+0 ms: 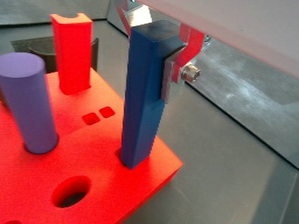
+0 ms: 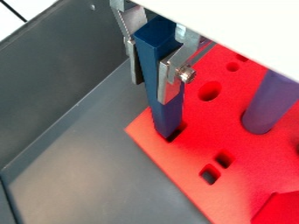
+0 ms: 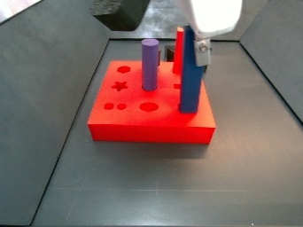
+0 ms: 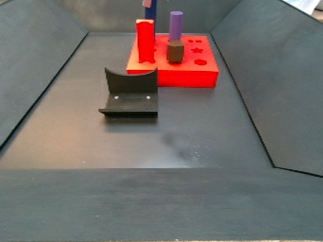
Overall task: Pick up the rectangle object. Move up. Move to above the board. Insert the rectangle object.
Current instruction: Insert the rectangle object.
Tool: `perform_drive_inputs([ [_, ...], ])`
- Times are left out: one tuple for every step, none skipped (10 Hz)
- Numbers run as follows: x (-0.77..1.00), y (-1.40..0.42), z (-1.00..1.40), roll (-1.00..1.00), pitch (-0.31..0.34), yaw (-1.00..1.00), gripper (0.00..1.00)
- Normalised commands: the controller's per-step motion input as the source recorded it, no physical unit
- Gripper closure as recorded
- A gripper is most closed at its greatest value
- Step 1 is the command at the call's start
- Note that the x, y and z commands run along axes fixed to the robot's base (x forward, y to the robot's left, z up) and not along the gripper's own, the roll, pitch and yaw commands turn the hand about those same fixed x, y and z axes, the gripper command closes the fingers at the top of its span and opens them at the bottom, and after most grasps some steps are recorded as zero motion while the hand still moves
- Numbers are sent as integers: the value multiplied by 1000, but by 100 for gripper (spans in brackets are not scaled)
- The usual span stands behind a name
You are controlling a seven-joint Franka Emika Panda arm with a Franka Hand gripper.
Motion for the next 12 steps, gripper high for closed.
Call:
perform_drive_inputs([
  [326, 0, -117, 176, 101, -140, 100],
  [257, 0, -131, 217, 147, -157, 100],
  [6, 106, -117, 260, 150, -71, 100],
  [-74, 63, -91, 236, 103, -31, 100],
  [-254, 0, -114, 123, 0, 0, 100],
  [-383, 0, -126, 90, -34, 0, 100],
  [-483, 0, -166, 80, -109, 0, 100],
  [-577, 0, -180, 120, -111, 0, 100],
  [-491, 0, -131, 184, -33, 0, 100],
  [-94, -14, -214, 269, 30, 0, 100],
  [143, -197, -297, 299, 77, 0, 100],
  [363, -391, -291, 306, 76, 0, 100],
])
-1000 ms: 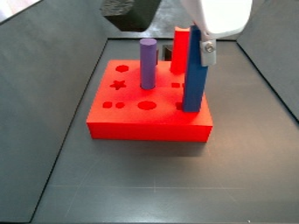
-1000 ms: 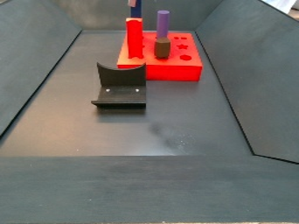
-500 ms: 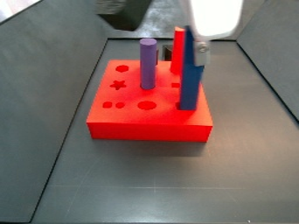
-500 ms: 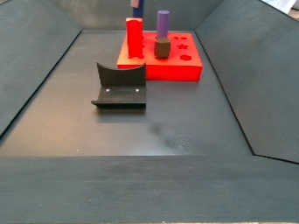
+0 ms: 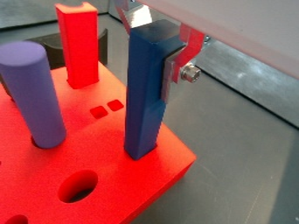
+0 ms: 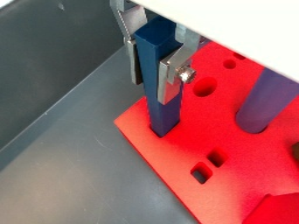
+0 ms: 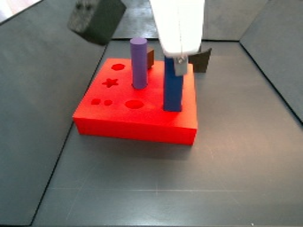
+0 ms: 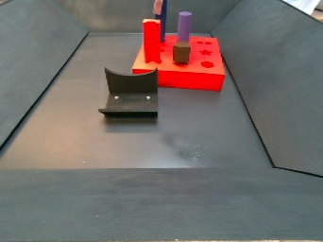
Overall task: Pick up the rectangle object. Move up. Move to above the board. Insert the rectangle object.
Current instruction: Insert the rectangle object.
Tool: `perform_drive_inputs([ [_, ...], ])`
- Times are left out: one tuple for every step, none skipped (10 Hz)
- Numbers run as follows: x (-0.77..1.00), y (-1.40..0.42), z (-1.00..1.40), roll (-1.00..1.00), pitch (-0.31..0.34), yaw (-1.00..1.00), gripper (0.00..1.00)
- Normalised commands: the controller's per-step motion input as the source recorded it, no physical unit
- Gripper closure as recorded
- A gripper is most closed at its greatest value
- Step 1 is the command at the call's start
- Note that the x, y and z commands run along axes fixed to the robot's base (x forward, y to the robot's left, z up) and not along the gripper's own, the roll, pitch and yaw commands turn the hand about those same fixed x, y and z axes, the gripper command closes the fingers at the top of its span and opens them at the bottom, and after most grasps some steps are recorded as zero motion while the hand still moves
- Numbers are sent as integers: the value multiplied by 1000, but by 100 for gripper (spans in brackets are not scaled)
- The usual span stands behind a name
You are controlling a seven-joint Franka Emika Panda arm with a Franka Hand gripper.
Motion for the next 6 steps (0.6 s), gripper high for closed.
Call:
perform_drive_inputs([
  [469, -303, -323, 311, 133, -83, 100],
  [429, -134, -263, 237, 157, -137, 100],
  [154, 0, -209, 160, 100, -80, 100],
  [0, 0, -177, 29, 0, -29, 100],
  [-26, 74, 0, -66, -106, -17, 100],
  [0, 0, 0, 0, 0, 0, 100],
])
